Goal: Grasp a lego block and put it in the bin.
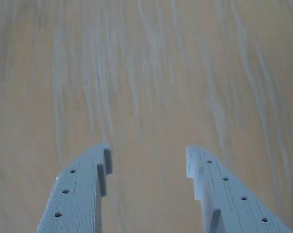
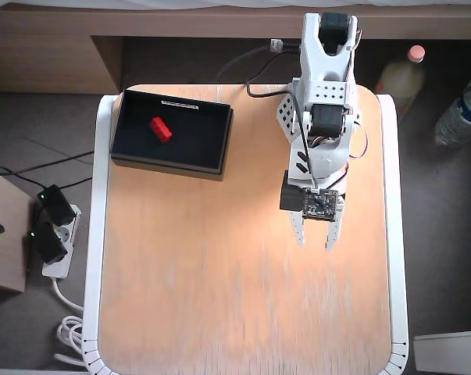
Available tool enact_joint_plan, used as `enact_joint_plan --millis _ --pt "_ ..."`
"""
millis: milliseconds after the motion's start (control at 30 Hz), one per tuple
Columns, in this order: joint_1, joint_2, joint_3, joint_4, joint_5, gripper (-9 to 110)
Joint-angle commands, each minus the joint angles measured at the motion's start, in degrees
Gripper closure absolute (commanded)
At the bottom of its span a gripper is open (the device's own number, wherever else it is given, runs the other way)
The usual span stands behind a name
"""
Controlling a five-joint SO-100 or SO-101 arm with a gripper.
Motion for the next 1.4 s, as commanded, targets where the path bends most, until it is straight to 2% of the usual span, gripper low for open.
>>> enact_joint_plan --millis 0,333,433,600,733,1367 --pt "-1.3 5.1 8.8 0.5 -3.7 86" --pt "-1.8 5.2 8.9 13.6 -6.8 86" --pt "-1.8 5.2 8.9 17.1 -4.2 86" --pt "-1.9 5.2 8.9 17.1 -4.7 86" --pt "-1.8 5.2 8.9 17.1 -9.7 86" --pt "-1.9 5.2 8.9 17.1 -9.8 86"
